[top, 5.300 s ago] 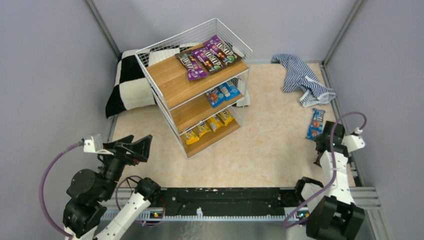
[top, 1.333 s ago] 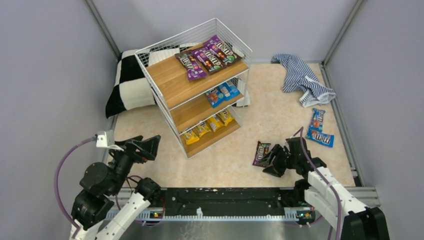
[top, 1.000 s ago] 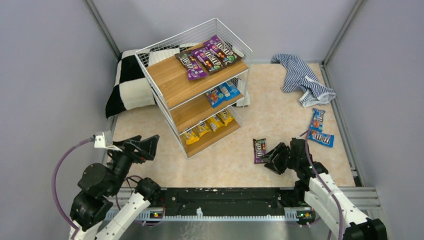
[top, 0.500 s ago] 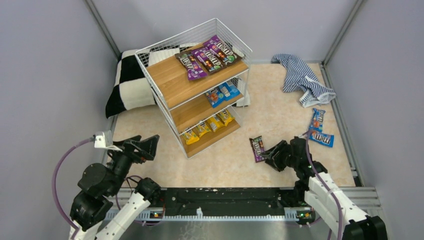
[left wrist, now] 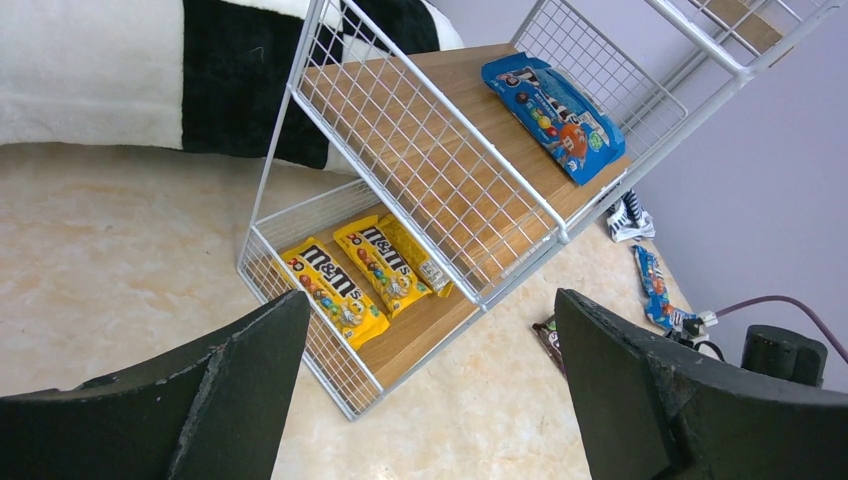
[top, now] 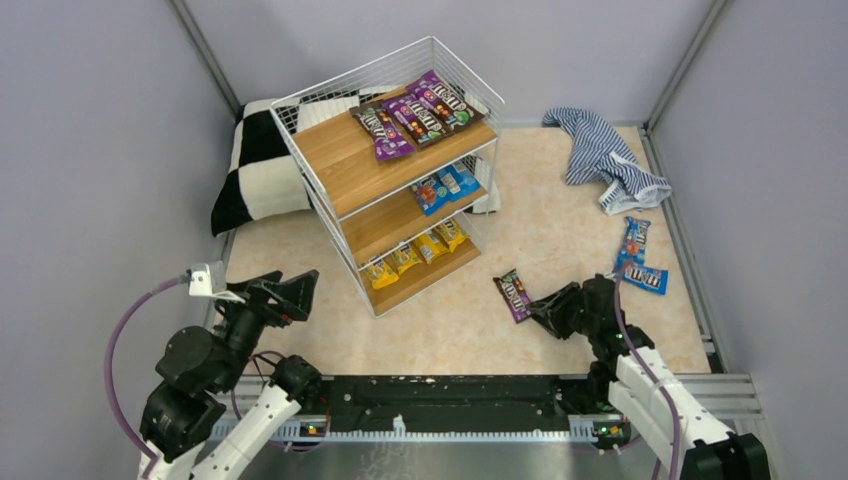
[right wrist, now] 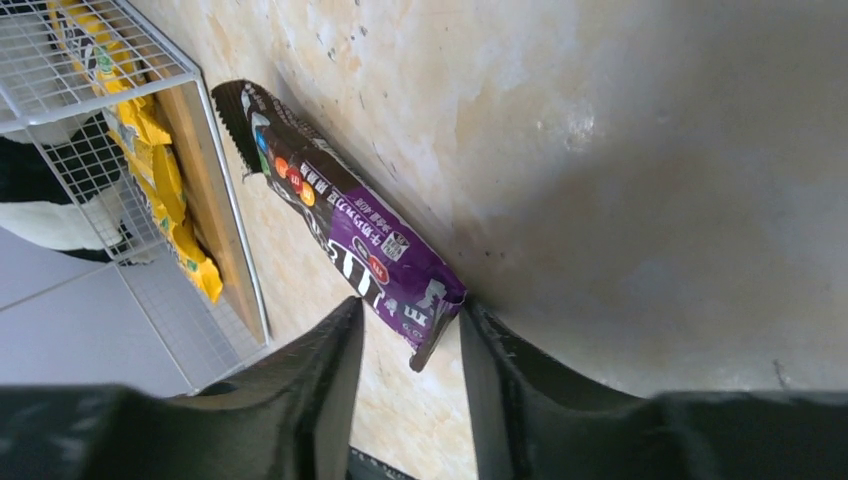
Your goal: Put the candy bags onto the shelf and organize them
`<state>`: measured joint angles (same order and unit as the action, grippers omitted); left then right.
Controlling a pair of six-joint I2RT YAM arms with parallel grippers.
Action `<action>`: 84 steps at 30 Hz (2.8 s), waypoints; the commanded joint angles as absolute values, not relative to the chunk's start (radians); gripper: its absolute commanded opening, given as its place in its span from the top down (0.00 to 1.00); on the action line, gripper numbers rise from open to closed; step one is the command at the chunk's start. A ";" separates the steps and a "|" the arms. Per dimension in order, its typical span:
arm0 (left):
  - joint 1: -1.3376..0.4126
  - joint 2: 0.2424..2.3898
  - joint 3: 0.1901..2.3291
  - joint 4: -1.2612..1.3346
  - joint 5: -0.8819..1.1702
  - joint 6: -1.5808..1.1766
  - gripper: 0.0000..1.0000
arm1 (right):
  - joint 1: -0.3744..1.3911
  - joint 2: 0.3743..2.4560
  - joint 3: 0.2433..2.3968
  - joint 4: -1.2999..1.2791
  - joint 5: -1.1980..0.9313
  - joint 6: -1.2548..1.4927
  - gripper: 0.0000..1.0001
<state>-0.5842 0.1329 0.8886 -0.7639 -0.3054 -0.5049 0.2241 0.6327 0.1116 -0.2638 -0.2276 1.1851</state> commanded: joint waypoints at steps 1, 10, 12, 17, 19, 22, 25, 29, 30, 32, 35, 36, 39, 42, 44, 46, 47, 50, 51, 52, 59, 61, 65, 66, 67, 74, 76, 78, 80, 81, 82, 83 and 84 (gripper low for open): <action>-0.591 0.145 0.912 -0.740 -0.311 -0.495 0.02 | 0.213 0.652 0.038 -0.295 -0.130 1.167 0.64; -0.591 0.154 0.907 -0.726 -0.299 -0.501 0.02 | 0.213 0.600 0.049 -0.254 -0.118 1.092 1.00; -0.591 0.156 0.907 -0.725 -0.298 -0.504 0.02 | 0.213 0.554 0.064 -0.263 -0.125 1.078 1.00; -0.591 0.156 0.907 -0.725 -0.292 -0.511 0.02 | 0.212 0.408 0.154 -0.374 -0.095 1.089 1.00; -0.592 0.155 0.907 -0.725 -0.289 -0.515 0.02 | 0.212 0.350 0.225 -0.489 -0.019 1.127 1.00; -0.591 0.152 0.907 -0.725 -0.284 -0.518 0.02 | 0.212 0.254 0.337 -0.542 0.067 1.084 1.00; -0.592 0.152 0.909 -0.725 -0.282 -0.518 0.02 | 0.212 0.205 0.456 -0.564 0.155 1.000 1.00; -0.591 0.150 0.908 -0.720 -0.278 -0.520 0.02 | 0.212 0.275 0.646 -0.574 0.186 0.859 1.00; -0.591 0.150 0.907 -0.718 -0.275 -0.520 0.02 | 0.212 0.312 0.699 -0.567 0.166 0.830 1.00; -0.591 0.151 0.906 -0.714 -0.272 -0.522 0.02 | 0.212 0.396 0.809 -0.539 0.087 0.771 1.00; -0.591 0.150 0.905 -0.711 -0.267 -0.522 0.02 | 0.212 0.538 0.982 -0.472 -0.094 0.735 1.00; -0.591 0.150 0.905 -0.711 -0.266 -0.523 0.02 | 0.212 0.573 1.030 -0.439 -0.185 0.736 1.00; -0.591 0.143 0.906 -0.713 -0.268 -0.526 0.02 | 0.212 0.681 1.192 -0.356 -0.346 0.766 1.00; -0.592 0.132 0.903 -0.717 -0.274 -0.527 0.02 | 0.213 0.765 1.350 -0.311 -0.428 0.802 1.00; -0.591 0.131 0.905 -0.720 -0.276 -0.526 0.02 | 0.214 0.800 1.453 -0.279 -0.454 0.816 1.00; -0.591 0.133 0.906 -0.720 -0.275 -0.525 0.02 | 0.212 0.832 1.536 -0.247 -0.484 0.841 1.00; -0.591 0.136 0.907 -0.719 -0.272 -0.525 0.02 | 0.213 0.850 1.568 -0.216 -0.514 0.872 1.00; -0.592 0.138 0.904 -0.712 -0.268 -0.526 0.02 | 0.213 0.911 1.628 -0.059 -0.608 1.020 1.00; -0.591 0.139 0.902 -0.709 -0.266 -0.528 0.02 | 0.213 0.929 1.632 0.011 -0.623 1.081 1.00; -0.591 0.139 0.897 -0.704 -0.263 -0.530 0.02 | 0.213 0.949 1.635 0.077 -0.628 1.143 1.00; -0.591 0.138 0.871 -0.693 -0.247 -0.561 0.02 | 0.394 1.100 1.706 0.171 -0.488 1.239 1.00; -0.591 0.136 0.871 -0.699 -0.248 -0.571 0.02 | 0.499 1.149 1.720 0.182 -0.419 1.217 1.00; -0.591 0.127 0.884 -0.715 -0.262 -0.575 0.02 | 0.706 1.282 1.823 0.134 -0.295 1.115 1.00; -0.591 0.126 0.890 -0.722 -0.267 -0.575 0.02 | 0.773 1.308 1.835 0.146 -0.258 1.096 1.00; -0.592 0.125 0.895 -0.730 -0.273 -0.575 0.02 | 0.821 1.331 1.839 0.164 -0.220 1.070 1.00; -0.591 0.108 0.922 -0.767 -0.295 -0.580 0.02 | 1.027 1.500 1.871 0.210 -0.007 1.026 1.00; -0.591 0.105 0.926 -0.773 -0.298 -0.576 0.02 | 1.048 1.534 1.874 0.211 0.036 1.057 1.00; -0.592 0.105 0.932 -0.778 -0.300 -0.570 0.02 | 1.066 1.557 1.880 0.202 0.061 1.070 1.00; -0.591 0.106 0.938 -0.784 -0.304 -0.562 0.02 | 1.091 1.562 1.879 0.176 0.128 1.063 1.00; -0.592 0.105 0.941 -0.787 -0.306 -0.558 0.02 | 1.098 1.561 1.873 0.163 0.153 1.062 1.00; -0.592 0.106 0.943 -0.789 -0.308 -0.555 0.02 | 1.102 1.559 1.861 0.157 0.176 1.069 1.00; -0.592 0.104 0.944 -0.790 -0.310 -0.551 0.02 | 1.104 1.555 1.844 0.155 0.193 1.084 1.00; -0.591 0.104 0.946 -0.793 -0.312 -0.549 0.02 | 1.104 1.549 1.819 0.152 0.210 1.099 1.00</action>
